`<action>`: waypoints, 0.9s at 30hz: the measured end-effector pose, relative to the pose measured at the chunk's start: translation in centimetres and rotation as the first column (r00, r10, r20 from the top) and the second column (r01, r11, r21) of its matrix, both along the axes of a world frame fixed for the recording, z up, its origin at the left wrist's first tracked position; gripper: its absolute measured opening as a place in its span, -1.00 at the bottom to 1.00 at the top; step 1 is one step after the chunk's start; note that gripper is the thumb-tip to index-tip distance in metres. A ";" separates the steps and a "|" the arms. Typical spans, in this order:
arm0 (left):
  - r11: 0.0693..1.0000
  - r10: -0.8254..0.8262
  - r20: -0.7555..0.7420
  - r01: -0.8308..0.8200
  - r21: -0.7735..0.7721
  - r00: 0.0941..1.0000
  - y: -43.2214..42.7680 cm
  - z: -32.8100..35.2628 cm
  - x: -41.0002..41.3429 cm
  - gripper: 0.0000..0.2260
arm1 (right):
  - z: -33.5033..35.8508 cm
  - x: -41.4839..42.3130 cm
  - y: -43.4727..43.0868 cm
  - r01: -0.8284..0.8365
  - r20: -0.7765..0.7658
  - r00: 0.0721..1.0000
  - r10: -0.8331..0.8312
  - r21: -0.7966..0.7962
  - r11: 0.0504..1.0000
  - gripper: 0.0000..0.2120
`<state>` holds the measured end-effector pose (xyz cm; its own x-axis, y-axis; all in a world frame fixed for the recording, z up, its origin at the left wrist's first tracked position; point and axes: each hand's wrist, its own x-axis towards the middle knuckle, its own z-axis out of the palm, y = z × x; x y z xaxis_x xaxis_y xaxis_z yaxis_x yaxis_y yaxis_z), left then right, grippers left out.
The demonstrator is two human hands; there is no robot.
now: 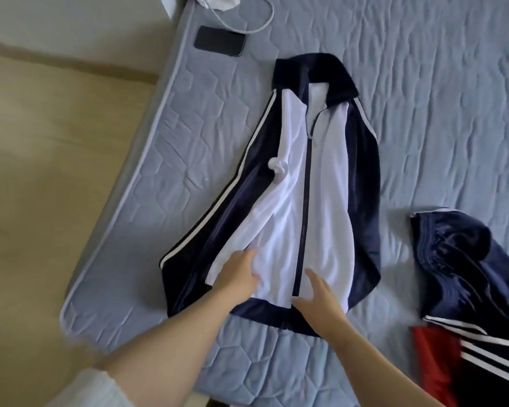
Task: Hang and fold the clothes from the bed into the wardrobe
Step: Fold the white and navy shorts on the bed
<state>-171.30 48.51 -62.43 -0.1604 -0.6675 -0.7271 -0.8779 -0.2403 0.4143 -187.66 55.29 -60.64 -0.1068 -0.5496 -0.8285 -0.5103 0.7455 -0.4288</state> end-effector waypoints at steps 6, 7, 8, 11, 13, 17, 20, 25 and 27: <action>0.966 -0.225 0.076 0.233 -0.115 0.971 2.7 -5.6 2.9 -0.48 | -6.0 3.4 2.0 -0.406 -0.134 0.905 0.403 0.005 0.914 -0.26; 0.961 -0.239 0.057 0.245 -0.130 0.969 2.9 -6.2 3.2 -0.49 | -6.6 3.8 2.1 -0.467 -0.167 0.870 0.465 0.029 0.884 -0.21; 0.955 -0.246 0.049 0.251 -0.160 0.968 3.0 -6.8 3.5 -0.49 | -7.3 4.2 2.2 -0.521 -0.202 0.830 0.520 0.049 0.852 -0.17; 0.898 -0.365 0.137 0.387 -0.208 0.921 3.5 -7.9 4.5 -0.36 | -9.2 5.1 2.4 -0.638 -0.337 0.696 0.634 0.114 0.761 -0.06; 0.786 -0.569 0.252 0.608 -0.112 0.783 4.1 -8.6 5.0 -0.15 | -10.2 5.1 2.5 -0.700 -0.454 0.584 0.673 0.140 0.701 -0.06; 0.567 -0.686 0.425 0.800 -0.198 0.591 4.0 -8.7 5.5 -0.27 | -11.0 3.5 2.9 -0.766 -0.569 0.488 0.662 0.084 0.637 -0.17; 0.456 -0.638 0.430 0.763 -0.457 0.639 3.1 -8.3 5.0 -0.57 | -10.4 2.4 1.9 -0.813 -0.621 0.476 0.623 -0.042 0.580 -0.23; 0.640 -0.637 0.371 0.732 -0.235 0.676 1.1 -7.0 4.4 -0.51 | -9.4 1.4 0.1 -0.784 -0.508 0.543 0.668 -0.021 0.621 -0.49; 0.690 -0.668 0.278 0.714 -0.116 0.691 1.5 -7.1 4.7 -0.48 | -8.6 1.1 0.2 -0.771 -0.439 0.573 0.692 -0.002 0.637 -0.49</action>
<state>-166.56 49.97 -69.48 -0.5046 -0.5561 -0.6604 -0.8251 0.5357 0.1794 -186.58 55.48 -69.28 0.1314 -0.7056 -0.6963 -0.9864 -0.0234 -0.1624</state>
